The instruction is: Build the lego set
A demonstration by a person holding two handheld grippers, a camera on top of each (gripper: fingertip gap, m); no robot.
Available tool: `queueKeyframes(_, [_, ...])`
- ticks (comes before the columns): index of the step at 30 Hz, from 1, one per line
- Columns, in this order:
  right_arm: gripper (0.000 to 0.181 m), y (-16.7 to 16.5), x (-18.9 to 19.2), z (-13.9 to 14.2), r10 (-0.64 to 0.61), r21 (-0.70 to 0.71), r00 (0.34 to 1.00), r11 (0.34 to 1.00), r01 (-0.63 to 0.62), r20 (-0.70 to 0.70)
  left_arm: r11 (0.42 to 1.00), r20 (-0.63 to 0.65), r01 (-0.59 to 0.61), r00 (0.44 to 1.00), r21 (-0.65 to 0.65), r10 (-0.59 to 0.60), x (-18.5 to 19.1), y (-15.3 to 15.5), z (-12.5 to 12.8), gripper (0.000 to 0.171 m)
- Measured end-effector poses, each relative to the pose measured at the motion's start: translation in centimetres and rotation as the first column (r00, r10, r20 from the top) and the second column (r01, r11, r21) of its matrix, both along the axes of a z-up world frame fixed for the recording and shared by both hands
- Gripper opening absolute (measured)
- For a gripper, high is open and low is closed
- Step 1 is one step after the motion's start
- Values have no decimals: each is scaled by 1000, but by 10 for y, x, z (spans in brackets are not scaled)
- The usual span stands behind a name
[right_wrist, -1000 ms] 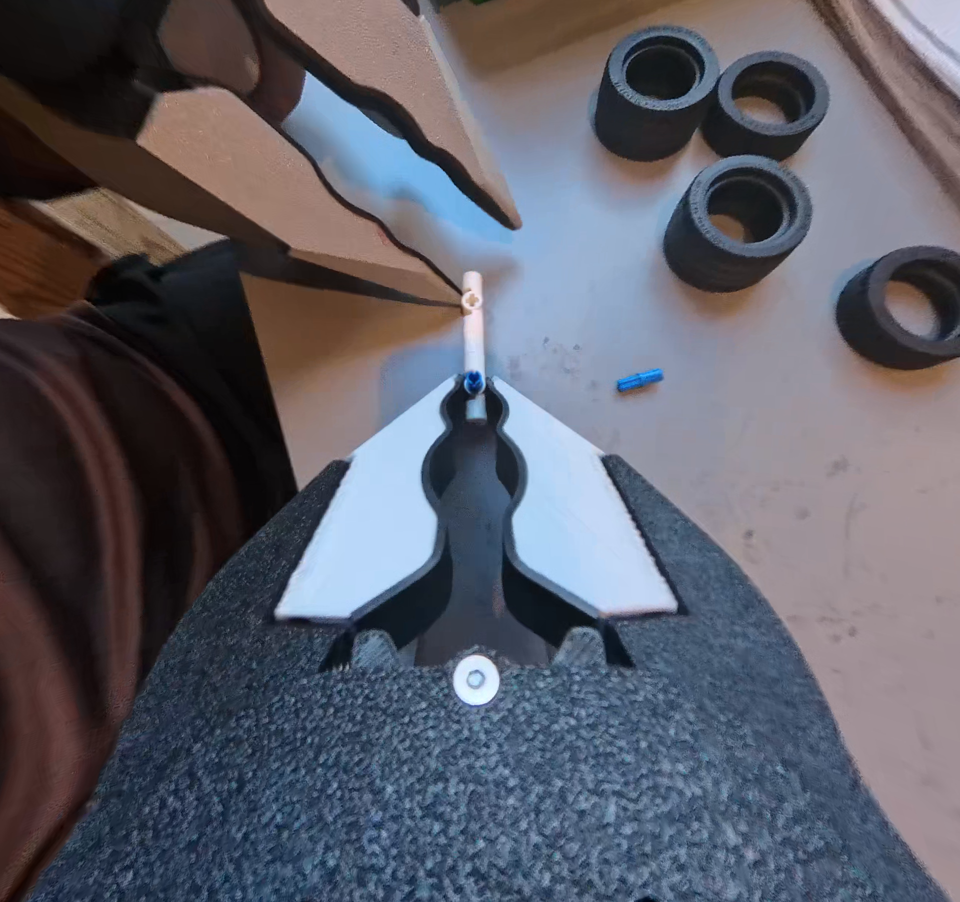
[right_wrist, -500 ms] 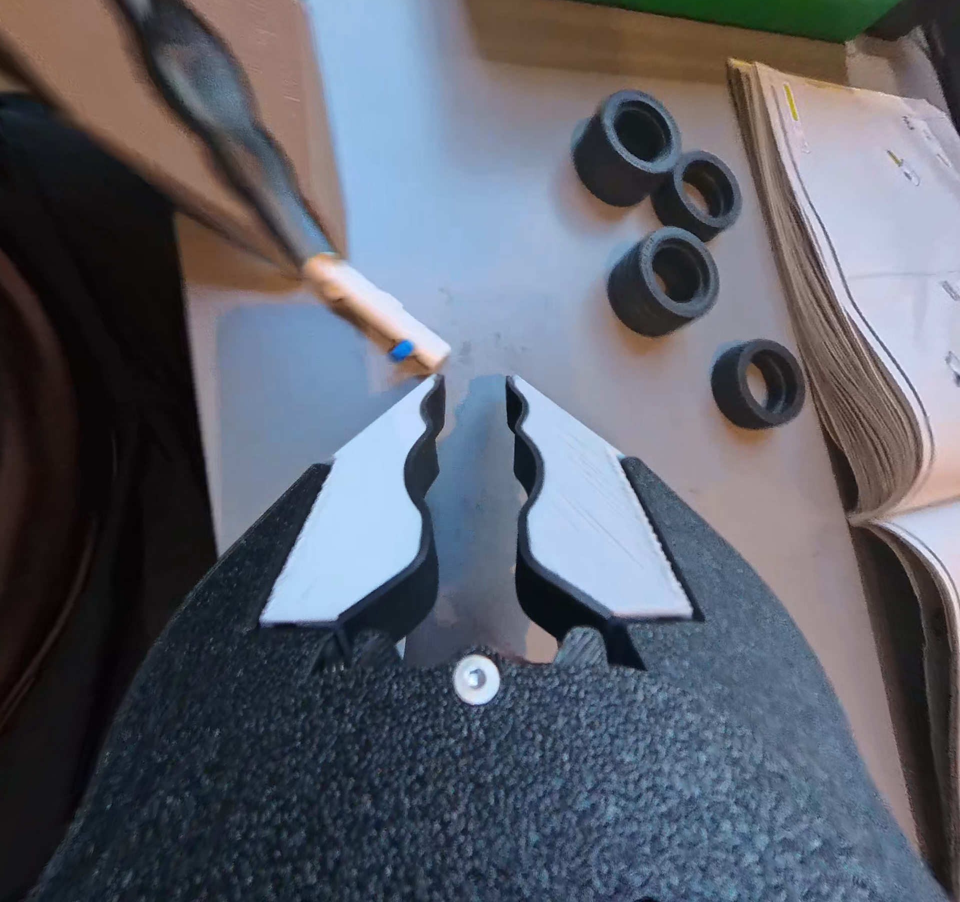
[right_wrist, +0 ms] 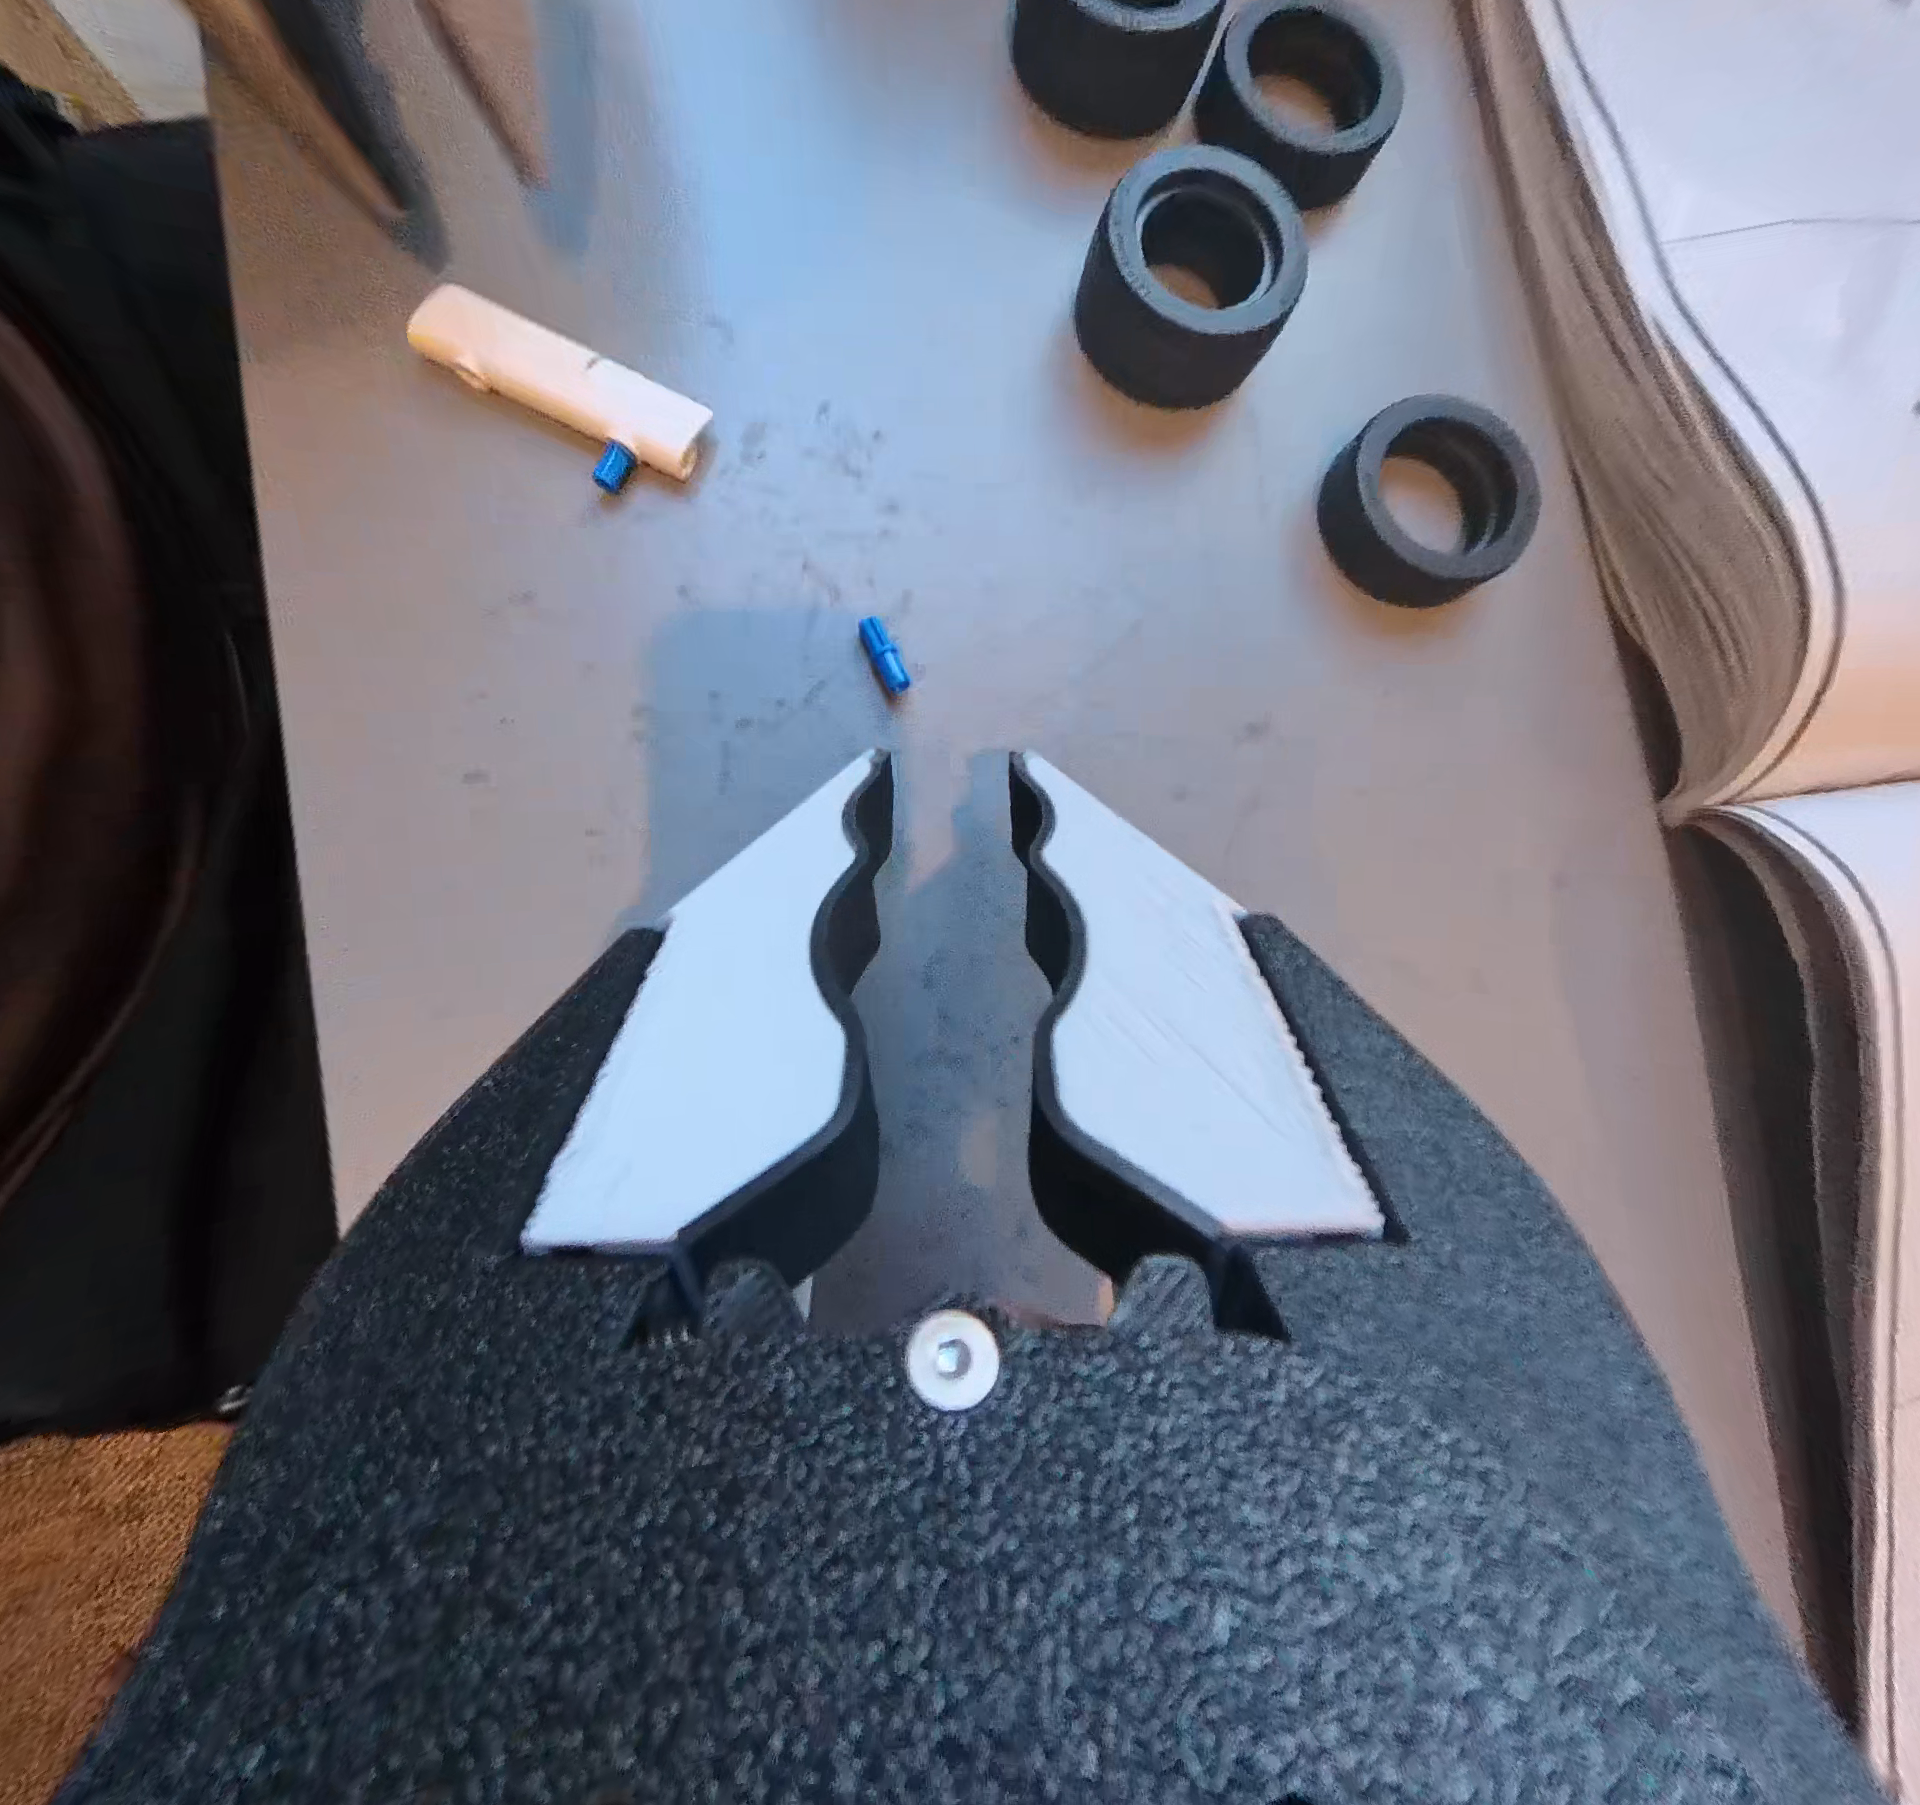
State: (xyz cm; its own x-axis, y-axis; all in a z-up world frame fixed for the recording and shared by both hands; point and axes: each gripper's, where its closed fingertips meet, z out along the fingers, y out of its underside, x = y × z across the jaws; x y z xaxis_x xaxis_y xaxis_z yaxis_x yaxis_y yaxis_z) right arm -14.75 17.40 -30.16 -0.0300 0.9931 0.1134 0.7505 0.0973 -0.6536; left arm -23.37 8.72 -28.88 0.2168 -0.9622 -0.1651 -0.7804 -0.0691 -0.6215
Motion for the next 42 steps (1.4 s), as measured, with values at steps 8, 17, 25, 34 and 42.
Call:
queueKeyframes(8, [16,-14,-14,-5,92,-75,995,993,-95,-42,977,6,55,998,-206,-55,12,-14,-17,16])
queueKeyframes(17, [4,-20,-16,-5,129,-78,990,988,-133,-57,978,28,-34,999,-207,41,20,-7,-16,26])
queueKeyframes(25, [4,-48,-23,21,206,48,956,978,-201,-210,970,187,-218,954,-109,236,38,24,25,21])
queueKeyframes(34, [4,-67,-28,31,249,105,939,967,-230,-235,994,147,-85,985,-69,94,67,21,13,3])
queueKeyframes(42, [4,-67,-24,42,206,19,921,977,-212,-331,995,227,-73,972,62,57,72,22,23,2])
